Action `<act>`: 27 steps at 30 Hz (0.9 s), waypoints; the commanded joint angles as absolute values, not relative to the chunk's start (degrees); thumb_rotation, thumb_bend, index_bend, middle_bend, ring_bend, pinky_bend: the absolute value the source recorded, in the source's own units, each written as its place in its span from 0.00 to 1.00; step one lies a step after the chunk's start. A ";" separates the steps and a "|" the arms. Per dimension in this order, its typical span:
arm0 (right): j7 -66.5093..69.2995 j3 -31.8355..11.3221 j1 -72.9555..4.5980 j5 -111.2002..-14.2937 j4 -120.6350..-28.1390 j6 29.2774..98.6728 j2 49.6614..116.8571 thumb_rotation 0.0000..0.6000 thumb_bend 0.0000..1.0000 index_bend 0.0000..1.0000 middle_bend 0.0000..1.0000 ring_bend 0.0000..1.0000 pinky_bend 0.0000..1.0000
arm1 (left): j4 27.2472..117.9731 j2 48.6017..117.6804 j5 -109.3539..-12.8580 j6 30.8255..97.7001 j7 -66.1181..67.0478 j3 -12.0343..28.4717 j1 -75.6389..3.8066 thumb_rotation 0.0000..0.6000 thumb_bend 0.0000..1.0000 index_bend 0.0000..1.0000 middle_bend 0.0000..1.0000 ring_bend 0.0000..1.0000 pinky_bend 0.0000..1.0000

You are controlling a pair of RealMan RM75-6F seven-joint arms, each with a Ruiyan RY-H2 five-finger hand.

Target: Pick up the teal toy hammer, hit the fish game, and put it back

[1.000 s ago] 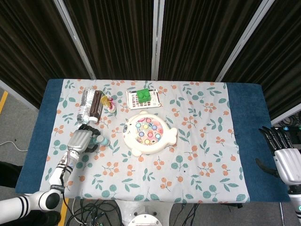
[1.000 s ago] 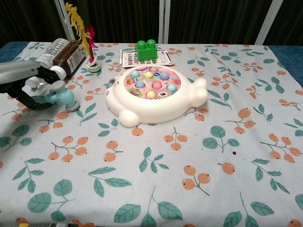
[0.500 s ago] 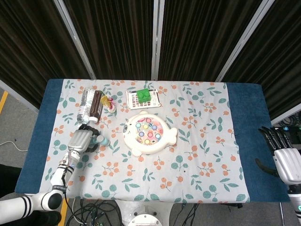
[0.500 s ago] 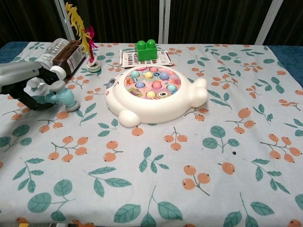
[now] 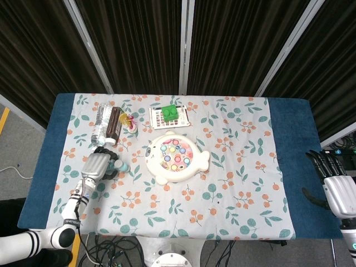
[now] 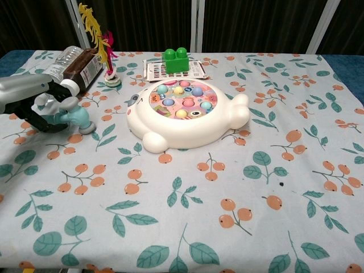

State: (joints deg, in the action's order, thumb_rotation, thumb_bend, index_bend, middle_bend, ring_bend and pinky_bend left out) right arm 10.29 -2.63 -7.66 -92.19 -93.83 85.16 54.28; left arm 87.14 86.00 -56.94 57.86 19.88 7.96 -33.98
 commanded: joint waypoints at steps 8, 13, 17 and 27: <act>10.26 -2.61 -7.58 -92.00 -93.94 85.08 54.17 1.00 0.18 0.00 0.07 0.00 0.00 | 87.63 86.24 -56.05 57.91 20.40 8.22 -34.38 1.00 0.32 0.45 0.36 0.22 0.14; 10.31 -2.55 -7.55 -91.89 -93.96 84.93 54.12 1.00 0.18 0.00 0.07 0.00 0.00 | 87.83 86.27 -55.62 57.71 20.49 8.17 -34.54 1.00 0.35 0.46 0.36 0.23 0.14; 10.34 -2.55 -7.49 -91.86 -93.96 85.00 54.10 1.00 0.18 0.00 0.07 0.00 0.00 | 87.77 86.57 -55.65 58.12 20.28 8.25 -34.52 1.00 0.40 0.49 0.38 0.24 0.16; 10.36 -2.50 -7.33 -91.93 -93.97 85.17 54.11 1.00 0.18 0.00 0.07 0.00 0.00 | 87.55 87.00 -55.89 58.46 19.68 8.02 -34.32 1.00 0.42 0.50 0.39 0.24 0.17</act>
State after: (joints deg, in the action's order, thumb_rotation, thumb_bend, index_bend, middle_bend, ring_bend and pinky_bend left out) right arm 10.36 -2.49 -7.33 -91.93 -93.97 85.16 54.11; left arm 87.56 86.98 -55.88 58.44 19.70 8.03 -34.34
